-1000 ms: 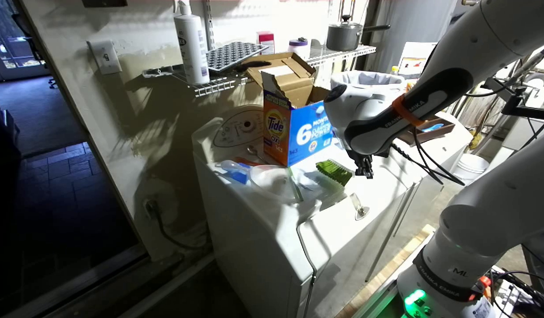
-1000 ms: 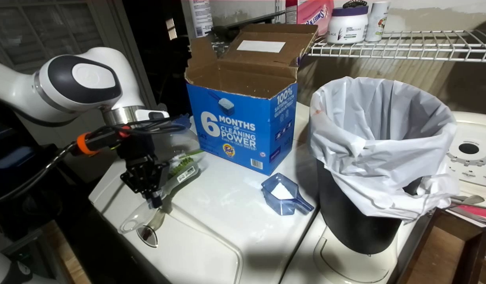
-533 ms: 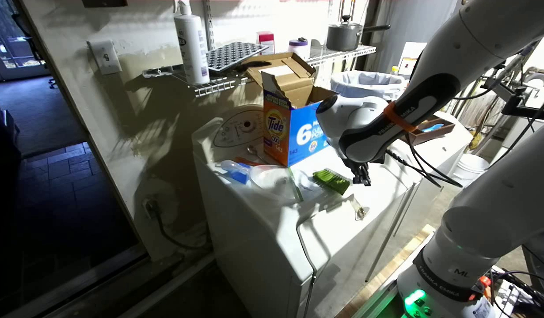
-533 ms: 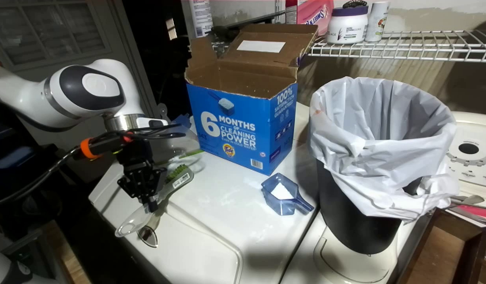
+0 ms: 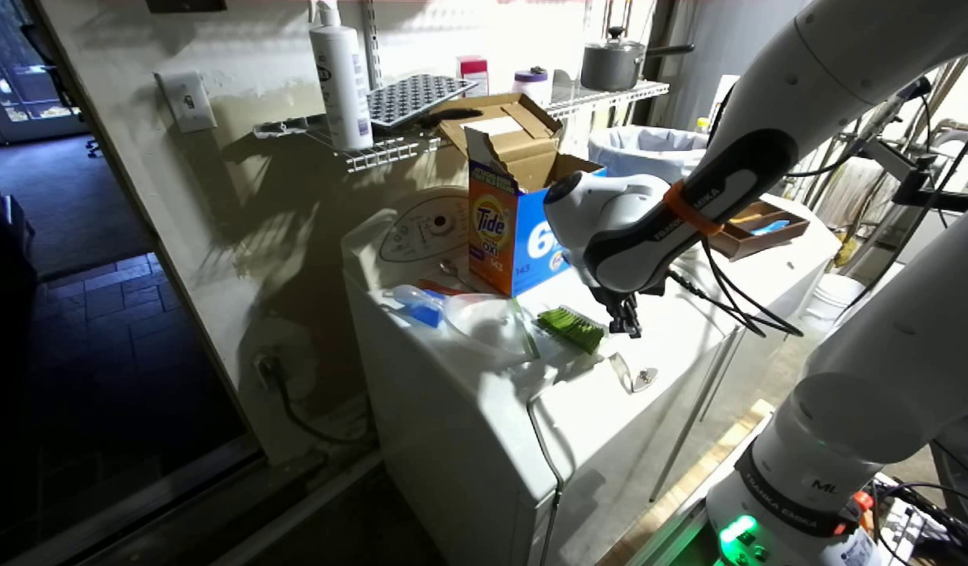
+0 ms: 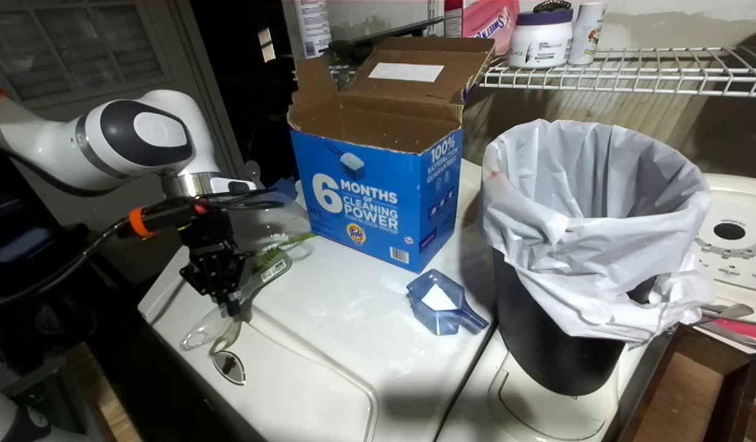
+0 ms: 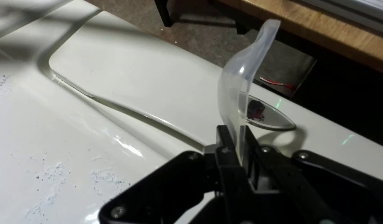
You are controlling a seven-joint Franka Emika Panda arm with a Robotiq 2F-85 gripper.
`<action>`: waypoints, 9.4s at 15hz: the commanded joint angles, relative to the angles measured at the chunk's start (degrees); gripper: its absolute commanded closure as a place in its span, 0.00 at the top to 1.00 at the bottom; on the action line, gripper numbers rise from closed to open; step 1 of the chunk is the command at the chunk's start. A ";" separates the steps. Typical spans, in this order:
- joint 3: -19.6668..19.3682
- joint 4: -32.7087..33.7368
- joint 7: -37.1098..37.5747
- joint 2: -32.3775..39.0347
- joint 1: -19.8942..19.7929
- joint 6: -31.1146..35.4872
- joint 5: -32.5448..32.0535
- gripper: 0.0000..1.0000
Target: Sweep the table using the brush and dustpan
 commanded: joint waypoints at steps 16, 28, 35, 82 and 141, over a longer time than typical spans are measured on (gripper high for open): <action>-0.36 4.68 -7.44 -0.05 1.45 2.32 15.02 0.03; -2.68 0.59 -4.96 -4.79 -2.02 7.63 10.32 0.03; -1.81 -1.97 -0.67 -6.37 -5.05 2.42 3.04 0.03; 5.60 16.56 3.96 10.97 5.56 -11.88 14.01 0.03; -7.44 10.52 7.23 12.34 -7.37 5.21 -14.08 0.03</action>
